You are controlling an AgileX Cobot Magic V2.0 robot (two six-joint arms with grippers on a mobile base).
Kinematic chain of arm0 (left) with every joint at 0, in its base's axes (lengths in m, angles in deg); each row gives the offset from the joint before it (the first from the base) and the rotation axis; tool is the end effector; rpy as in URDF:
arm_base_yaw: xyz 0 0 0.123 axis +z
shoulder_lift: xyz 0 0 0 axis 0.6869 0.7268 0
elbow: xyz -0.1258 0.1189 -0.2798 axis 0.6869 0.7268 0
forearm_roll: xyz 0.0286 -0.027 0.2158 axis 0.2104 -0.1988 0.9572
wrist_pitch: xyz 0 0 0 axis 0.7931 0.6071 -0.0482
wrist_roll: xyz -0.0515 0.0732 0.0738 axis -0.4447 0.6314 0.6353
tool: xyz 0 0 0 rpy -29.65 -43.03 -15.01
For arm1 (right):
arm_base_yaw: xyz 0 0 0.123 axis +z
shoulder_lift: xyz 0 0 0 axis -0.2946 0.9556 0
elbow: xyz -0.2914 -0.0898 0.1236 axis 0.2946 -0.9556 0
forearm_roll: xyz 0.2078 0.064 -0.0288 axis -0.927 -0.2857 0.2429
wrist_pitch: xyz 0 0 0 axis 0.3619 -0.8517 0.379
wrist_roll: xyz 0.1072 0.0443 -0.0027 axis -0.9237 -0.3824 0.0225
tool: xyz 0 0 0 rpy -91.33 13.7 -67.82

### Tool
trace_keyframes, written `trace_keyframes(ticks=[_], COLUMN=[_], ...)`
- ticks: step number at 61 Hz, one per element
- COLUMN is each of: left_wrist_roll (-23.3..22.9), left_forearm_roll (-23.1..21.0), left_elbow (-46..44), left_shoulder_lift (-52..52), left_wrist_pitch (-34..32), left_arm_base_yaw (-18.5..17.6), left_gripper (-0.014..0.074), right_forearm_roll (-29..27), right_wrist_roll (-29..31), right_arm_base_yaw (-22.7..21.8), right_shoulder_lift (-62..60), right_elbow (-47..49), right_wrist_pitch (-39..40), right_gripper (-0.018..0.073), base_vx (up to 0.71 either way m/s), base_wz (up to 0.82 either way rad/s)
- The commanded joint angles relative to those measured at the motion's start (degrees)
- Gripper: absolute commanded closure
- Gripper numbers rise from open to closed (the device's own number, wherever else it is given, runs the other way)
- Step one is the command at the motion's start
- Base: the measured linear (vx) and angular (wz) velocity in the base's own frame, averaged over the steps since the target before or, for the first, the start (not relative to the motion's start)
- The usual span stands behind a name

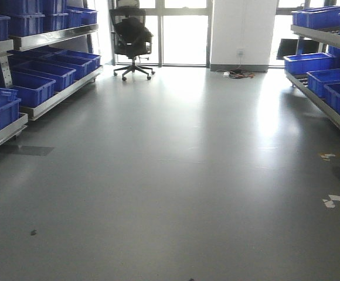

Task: Pick red cube and place on left shelf
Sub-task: 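Drive the base away from the table holding the red cube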

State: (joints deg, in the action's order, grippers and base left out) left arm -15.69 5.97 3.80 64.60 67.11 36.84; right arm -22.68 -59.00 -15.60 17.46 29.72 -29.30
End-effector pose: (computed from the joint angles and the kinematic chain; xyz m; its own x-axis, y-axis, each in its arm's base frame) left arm 0.0037 -0.0004 0.2117 0.0923 0.0777 -0.9927 0.1062 0.9905 0.0874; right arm 0.0755 0.0018 0.3159 -0.2978 0.0735 -0.9518 -0.0011 0.9970 0.0774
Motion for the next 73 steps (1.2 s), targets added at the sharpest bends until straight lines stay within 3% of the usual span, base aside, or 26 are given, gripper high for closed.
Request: trace_keyframes(ticks=[1, 73], left_wrist_roll=[0.11, 0.11], left_forearm_roll=[-0.22, -0.22], left_elbow=[1.26, 1.26], left_shoulder_lift=[0.46, 0.46], left_wrist_pitch=[-4.8, -4.8], left_arm_base_yaw=[-0.34, -0.34], left_gripper=[0.0491, 0.0491], right_forearm_roll=[0.41, 0.41], right_wrist_roll=[0.1, 0.1], right_arm_base_yaw=[-0.06, -0.06], right_shoulder_lift=[-0.05, -0.05], right_elbow=[1.63, 1.63], right_wrist_pitch=[4.77, 4.73], right_gripper=[0.0494, 0.0494], base_vx=[0.41, 0.55], base_wz=[0.11, 0.12])
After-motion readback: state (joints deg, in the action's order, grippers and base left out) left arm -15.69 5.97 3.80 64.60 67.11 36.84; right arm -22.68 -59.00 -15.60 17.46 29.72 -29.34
